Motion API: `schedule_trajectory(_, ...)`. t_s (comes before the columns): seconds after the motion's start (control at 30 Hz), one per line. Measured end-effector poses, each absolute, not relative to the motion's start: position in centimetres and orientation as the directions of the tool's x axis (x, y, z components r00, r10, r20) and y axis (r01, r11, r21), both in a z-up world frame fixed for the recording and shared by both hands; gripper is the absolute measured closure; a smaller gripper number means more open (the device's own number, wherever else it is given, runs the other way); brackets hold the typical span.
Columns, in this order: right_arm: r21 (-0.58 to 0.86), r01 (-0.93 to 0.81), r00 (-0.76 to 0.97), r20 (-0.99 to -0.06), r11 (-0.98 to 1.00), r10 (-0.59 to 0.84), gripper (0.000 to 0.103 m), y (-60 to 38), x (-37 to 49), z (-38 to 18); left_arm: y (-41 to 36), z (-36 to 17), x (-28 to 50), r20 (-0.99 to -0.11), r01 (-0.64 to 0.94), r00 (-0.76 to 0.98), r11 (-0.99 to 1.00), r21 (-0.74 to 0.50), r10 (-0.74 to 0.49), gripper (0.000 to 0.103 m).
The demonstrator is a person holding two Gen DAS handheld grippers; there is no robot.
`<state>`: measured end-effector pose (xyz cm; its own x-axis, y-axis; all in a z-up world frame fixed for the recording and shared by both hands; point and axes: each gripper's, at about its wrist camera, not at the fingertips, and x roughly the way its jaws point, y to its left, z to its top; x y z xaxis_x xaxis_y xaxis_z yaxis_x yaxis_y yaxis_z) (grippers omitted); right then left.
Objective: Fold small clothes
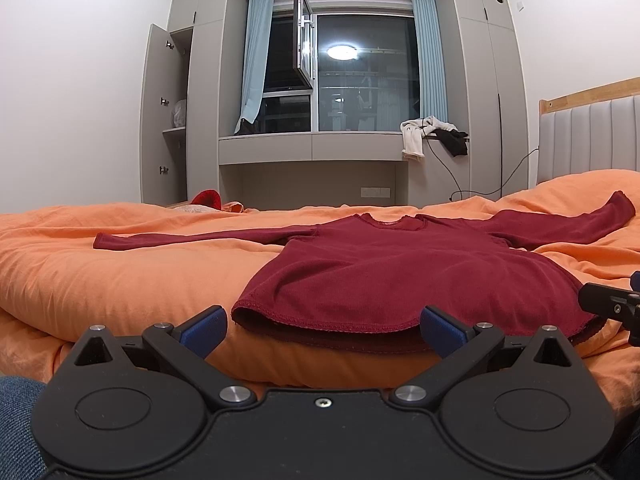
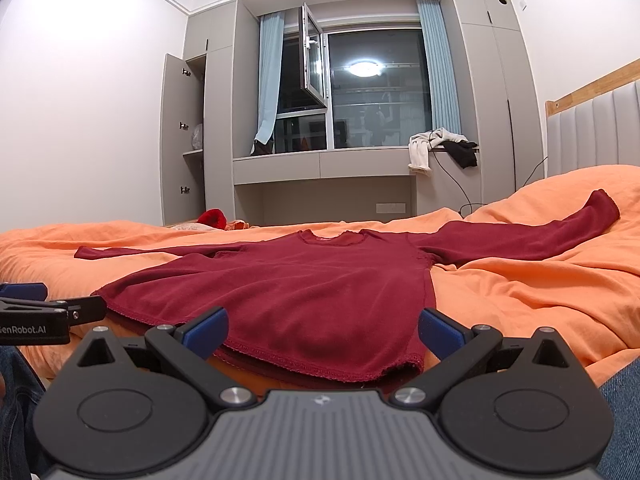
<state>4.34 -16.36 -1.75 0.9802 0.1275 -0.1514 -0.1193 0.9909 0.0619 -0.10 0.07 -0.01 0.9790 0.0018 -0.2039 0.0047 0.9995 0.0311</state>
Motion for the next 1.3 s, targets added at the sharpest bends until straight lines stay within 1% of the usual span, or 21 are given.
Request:
schedule_trajectory(0.1,0.069,-0.117,0.980,-0.153,0.991,0.126,0.000,-16.4,4.2,-1.7,-0.2,0.0,0.1,-0.210,0.005,0.978,0.999,0.039,0.004,0.001)
schedule_trajectory(0.27,0.085,-0.114,0.975,-0.183,0.990,0.128,0.000,-16.7,4.7,-2.0,-0.5,-0.2,0.6,-0.224,0.005,0.975,0.998,0.055,0.008,0.001)
schedule_trajectory(0.43,0.094,-0.085,0.961,-0.254,0.992,0.107,0.000,-16.9,5.7,-1.9,-0.9,-0.4,1.1,-0.255,0.009,0.967,0.997,0.077,0.011,0.001)
schedule_trajectory(0.67,0.231,-0.086,0.917,-0.363,0.969,0.168,0.000,-20.1,8.2,-0.4,-1.0,-0.1,3.2,-0.350,0.032,0.937,0.998,0.059,-0.009,0.001)
schedule_trajectory(0.8,0.296,-0.065,0.907,-0.381,0.953,0.180,0.000,-23.3,10.6,1.2,-1.6,1.4,5.0,-0.377,0.058,0.926,0.997,0.054,-0.033,0.001)
schedule_trajectory(0.97,0.337,0.025,0.915,-0.386,0.941,0.113,0.000,-28.6,13.9,3.2,-3.1,3.7,8.4,-0.377,0.107,0.924,0.992,0.070,-0.073,0.000)
schedule_trajectory(1.13,0.349,0.124,0.923,-0.384,0.929,0.021,0.000,-34.1,17.2,4.3,-4.4,5.5,13.3,-0.392,0.132,0.914,0.990,0.051,-0.102,0.000)
schedule_trajectory(1.3,0.355,0.250,0.911,-0.401,0.901,-0.094,0.000,-40.3,21.4,4.5,-5.2,6.0,18.7,-0.409,0.129,0.908,0.989,0.066,-0.091,0.000)
